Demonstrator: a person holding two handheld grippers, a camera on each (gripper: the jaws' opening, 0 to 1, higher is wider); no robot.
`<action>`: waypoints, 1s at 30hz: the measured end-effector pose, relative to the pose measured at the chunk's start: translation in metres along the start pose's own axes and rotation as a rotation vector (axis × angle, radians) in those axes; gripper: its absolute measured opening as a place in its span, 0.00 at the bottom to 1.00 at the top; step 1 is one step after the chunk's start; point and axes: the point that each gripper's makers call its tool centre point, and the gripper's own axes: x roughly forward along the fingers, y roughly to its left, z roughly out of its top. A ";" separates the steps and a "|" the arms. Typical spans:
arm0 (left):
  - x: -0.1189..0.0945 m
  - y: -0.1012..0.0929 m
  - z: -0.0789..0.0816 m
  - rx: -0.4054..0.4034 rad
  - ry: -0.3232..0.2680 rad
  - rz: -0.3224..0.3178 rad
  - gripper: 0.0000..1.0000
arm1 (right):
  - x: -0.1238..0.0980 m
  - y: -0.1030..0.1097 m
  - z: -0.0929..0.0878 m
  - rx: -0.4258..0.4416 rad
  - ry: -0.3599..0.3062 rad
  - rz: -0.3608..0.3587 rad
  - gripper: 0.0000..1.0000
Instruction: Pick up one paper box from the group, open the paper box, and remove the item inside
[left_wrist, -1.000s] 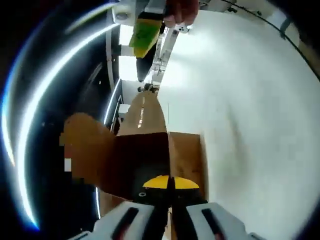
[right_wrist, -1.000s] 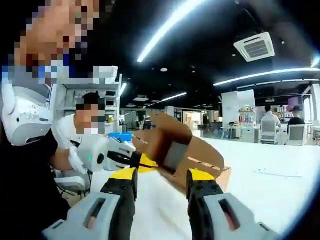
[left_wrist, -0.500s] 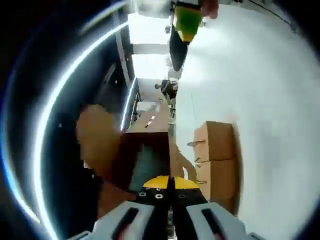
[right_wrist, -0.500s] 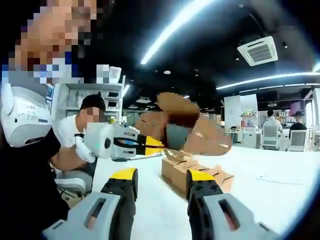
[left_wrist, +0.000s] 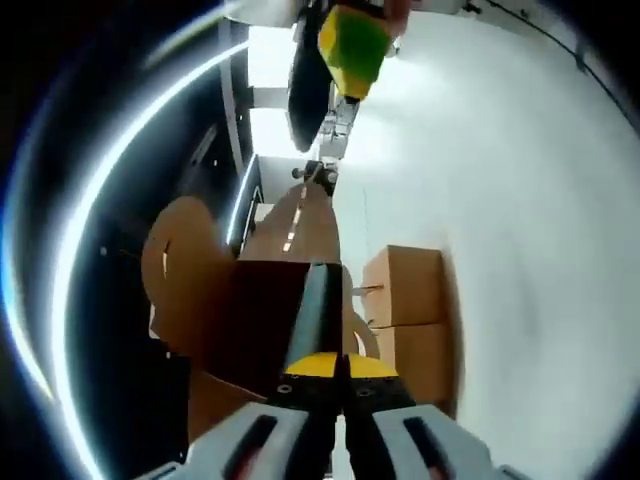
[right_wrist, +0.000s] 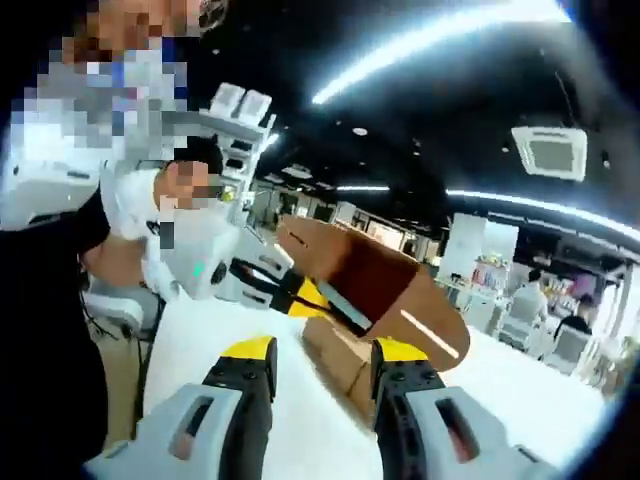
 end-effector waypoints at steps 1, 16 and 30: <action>0.000 0.000 0.001 0.000 -0.002 0.001 0.03 | 0.003 0.003 0.003 -0.032 0.005 0.004 0.37; 0.006 -0.024 0.012 -0.082 -0.067 -0.086 0.03 | 0.044 0.007 -0.006 -0.468 0.203 -0.068 0.25; -0.030 -0.023 0.030 -0.049 -0.009 -0.079 0.03 | 0.058 0.012 -0.015 -0.538 0.298 -0.022 0.20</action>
